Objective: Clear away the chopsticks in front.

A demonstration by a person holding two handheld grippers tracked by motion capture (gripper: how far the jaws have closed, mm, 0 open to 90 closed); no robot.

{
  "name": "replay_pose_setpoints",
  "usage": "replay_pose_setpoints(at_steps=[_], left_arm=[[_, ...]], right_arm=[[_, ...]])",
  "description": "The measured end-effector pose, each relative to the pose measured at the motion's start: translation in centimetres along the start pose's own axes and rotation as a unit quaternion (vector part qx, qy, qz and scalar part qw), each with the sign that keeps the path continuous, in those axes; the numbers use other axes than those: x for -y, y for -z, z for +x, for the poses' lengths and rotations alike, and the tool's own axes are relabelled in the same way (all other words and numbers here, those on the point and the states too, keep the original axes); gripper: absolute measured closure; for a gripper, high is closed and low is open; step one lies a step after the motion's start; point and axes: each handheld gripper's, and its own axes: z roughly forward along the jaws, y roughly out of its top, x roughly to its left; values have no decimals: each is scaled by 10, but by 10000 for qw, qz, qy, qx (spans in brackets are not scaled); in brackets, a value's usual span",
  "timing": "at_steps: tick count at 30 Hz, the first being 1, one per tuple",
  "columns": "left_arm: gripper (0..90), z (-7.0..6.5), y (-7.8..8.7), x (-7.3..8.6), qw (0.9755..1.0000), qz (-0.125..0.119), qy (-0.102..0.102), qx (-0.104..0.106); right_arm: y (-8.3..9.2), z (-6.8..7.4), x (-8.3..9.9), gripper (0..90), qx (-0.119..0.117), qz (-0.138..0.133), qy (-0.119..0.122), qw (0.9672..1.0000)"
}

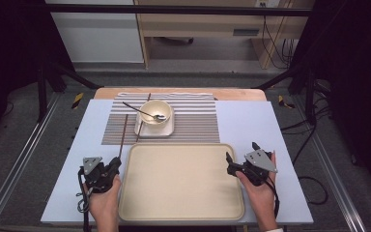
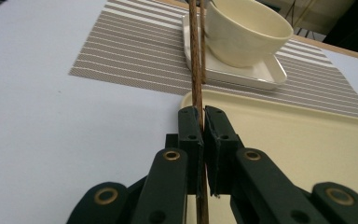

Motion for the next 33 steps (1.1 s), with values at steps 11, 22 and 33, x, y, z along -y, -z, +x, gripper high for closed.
replay_pose_setpoints(at_steps=[11, 22, 33], left_arm=[[858, -20, 13, 6, 9999, -57, -103, 5], [858, -32, 16, 16, 9998, -31, -121, 140], [858, -41, 19, 21, 9998, -26, -130, 174]], right_arm=[[-1, 4, -1, 50, -126, 2, 64, 9999], [0, 1, -1, 48, -76, 22, 16, 10000], [0, 1, -1, 48, -72, 22, 9, 10000]])
